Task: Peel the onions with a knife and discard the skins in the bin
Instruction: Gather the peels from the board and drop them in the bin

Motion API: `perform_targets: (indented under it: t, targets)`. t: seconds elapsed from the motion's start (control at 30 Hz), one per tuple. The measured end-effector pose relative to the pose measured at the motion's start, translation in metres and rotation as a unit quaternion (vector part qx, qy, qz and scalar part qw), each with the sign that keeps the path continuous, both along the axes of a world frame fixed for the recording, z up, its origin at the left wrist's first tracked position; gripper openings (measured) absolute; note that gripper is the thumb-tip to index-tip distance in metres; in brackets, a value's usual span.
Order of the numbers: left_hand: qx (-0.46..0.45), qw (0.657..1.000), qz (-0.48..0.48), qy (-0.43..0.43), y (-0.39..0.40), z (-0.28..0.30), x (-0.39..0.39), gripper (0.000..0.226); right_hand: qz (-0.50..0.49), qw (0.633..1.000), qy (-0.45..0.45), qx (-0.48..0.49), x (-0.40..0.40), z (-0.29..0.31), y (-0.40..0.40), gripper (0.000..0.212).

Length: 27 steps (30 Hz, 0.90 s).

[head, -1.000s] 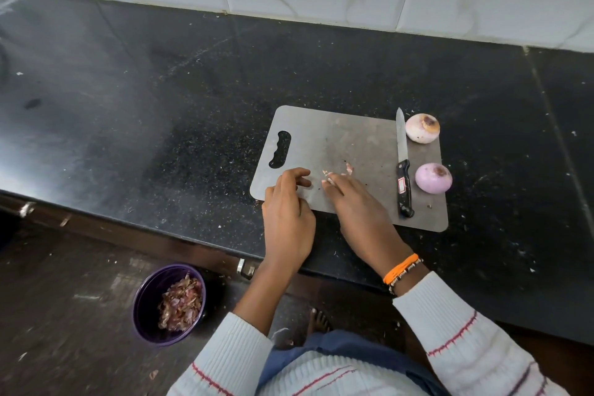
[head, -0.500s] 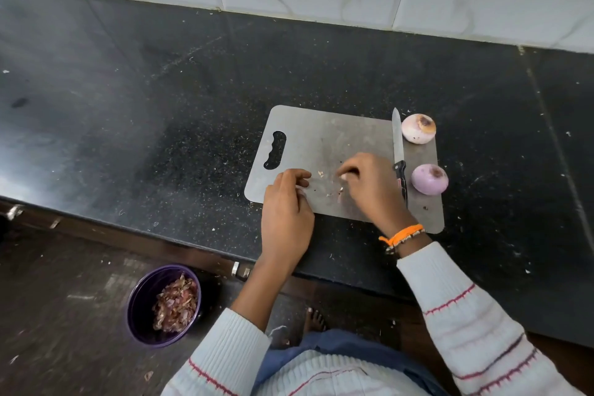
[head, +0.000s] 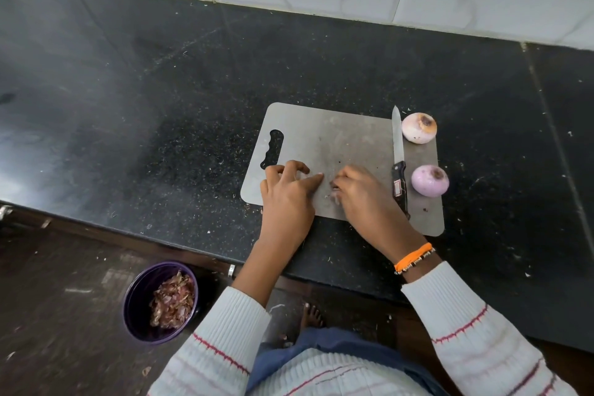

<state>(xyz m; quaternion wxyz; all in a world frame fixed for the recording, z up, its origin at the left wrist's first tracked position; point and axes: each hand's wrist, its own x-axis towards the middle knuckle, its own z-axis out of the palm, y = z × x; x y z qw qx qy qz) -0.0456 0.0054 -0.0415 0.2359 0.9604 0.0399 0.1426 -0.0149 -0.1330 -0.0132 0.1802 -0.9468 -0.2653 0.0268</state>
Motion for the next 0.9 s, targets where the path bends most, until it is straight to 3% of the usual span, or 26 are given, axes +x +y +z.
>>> perform_targets:
  t: [0.27, 0.4, 0.6, 0.7, 0.8, 0.9]
  targets:
    - [-0.005, 1.000, 0.015, -0.014, -0.007, 0.010, 0.002, 0.006, -0.027, 0.998, -0.056, 0.022, -0.009, -0.004, 0.003, 0.012]
    - [-0.015, 0.999, 0.032, -0.002, -0.008, 0.014, 0.007, 0.006, -0.045, 0.994, -0.095, 0.010, -0.010, -0.001, 0.009, 0.017]
    - [0.042, 0.999, 0.015, -0.019, -0.011, 0.010, 0.009, 0.013, -0.049, 0.991, -0.109, -0.056, -0.024, -0.003, 0.017, 0.028]
    - [0.069, 0.997, 0.006, -0.019, -0.011, 0.006, 0.009, 0.010, -0.090, 0.995, -0.043, 0.025, -0.011, 0.000, 0.011, 0.014]
    - [0.023, 0.999, 0.023, -0.003, -0.008, 0.007, 0.005, 0.007, -0.200, 0.967, 0.033, 0.156, 0.006, 0.013, -0.005, 0.015]
    - [0.006, 0.999, 0.041, 0.010, -0.005, 0.014, 0.000, 0.009, -0.239, 0.966, 0.000, 0.104, 0.016, 0.013, -0.013, 0.017]
